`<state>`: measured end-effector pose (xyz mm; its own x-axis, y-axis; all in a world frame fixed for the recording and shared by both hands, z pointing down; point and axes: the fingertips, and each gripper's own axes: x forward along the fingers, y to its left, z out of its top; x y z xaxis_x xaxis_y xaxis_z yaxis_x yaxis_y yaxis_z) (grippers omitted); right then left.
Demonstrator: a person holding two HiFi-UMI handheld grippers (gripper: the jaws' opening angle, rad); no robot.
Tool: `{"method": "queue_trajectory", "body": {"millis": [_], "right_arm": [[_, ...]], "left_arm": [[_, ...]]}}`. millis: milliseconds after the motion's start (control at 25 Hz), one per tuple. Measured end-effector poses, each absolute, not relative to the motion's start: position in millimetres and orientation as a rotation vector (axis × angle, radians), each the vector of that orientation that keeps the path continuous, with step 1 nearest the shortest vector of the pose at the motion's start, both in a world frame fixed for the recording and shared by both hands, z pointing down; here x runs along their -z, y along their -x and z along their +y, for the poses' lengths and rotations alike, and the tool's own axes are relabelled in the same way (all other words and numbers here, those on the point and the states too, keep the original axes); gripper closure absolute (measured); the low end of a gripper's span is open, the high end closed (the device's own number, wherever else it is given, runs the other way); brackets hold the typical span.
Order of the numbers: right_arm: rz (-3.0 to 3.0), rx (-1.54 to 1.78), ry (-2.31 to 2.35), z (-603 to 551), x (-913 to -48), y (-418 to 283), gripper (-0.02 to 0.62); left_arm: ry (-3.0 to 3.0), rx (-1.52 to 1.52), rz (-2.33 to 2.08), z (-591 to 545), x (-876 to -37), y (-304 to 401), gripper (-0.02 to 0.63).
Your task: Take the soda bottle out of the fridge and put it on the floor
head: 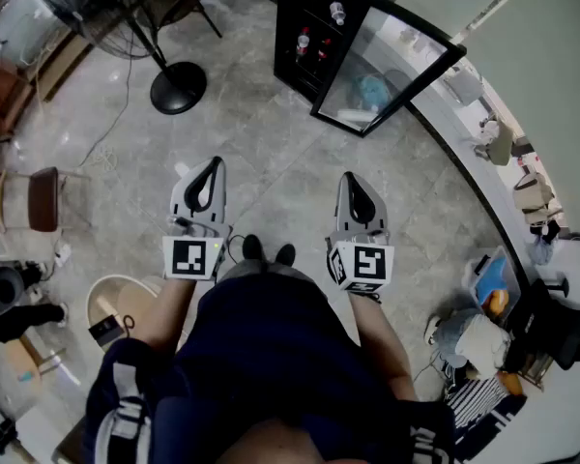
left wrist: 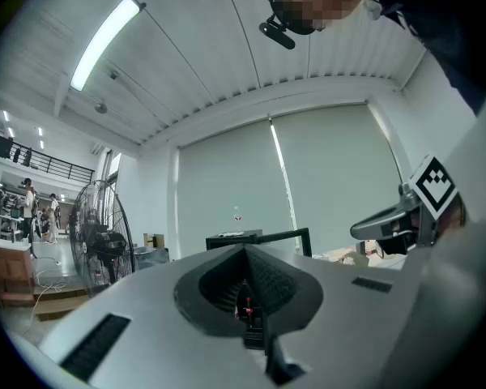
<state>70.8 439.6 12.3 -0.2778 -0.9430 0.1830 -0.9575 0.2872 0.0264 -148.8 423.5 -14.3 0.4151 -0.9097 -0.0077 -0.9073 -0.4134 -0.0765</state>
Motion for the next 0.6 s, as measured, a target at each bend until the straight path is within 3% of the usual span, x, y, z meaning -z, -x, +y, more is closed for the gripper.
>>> {"method": "queue_trajectory", "body": {"millis": [600], "right_arm": [[-2.402, -0.121, -1.814, 431.3, -6.6, -78.0, 0.577]], "left_arm": [[2.604, 0.046, 1.652, 413.4, 16.2, 137.8, 0.583]]}}
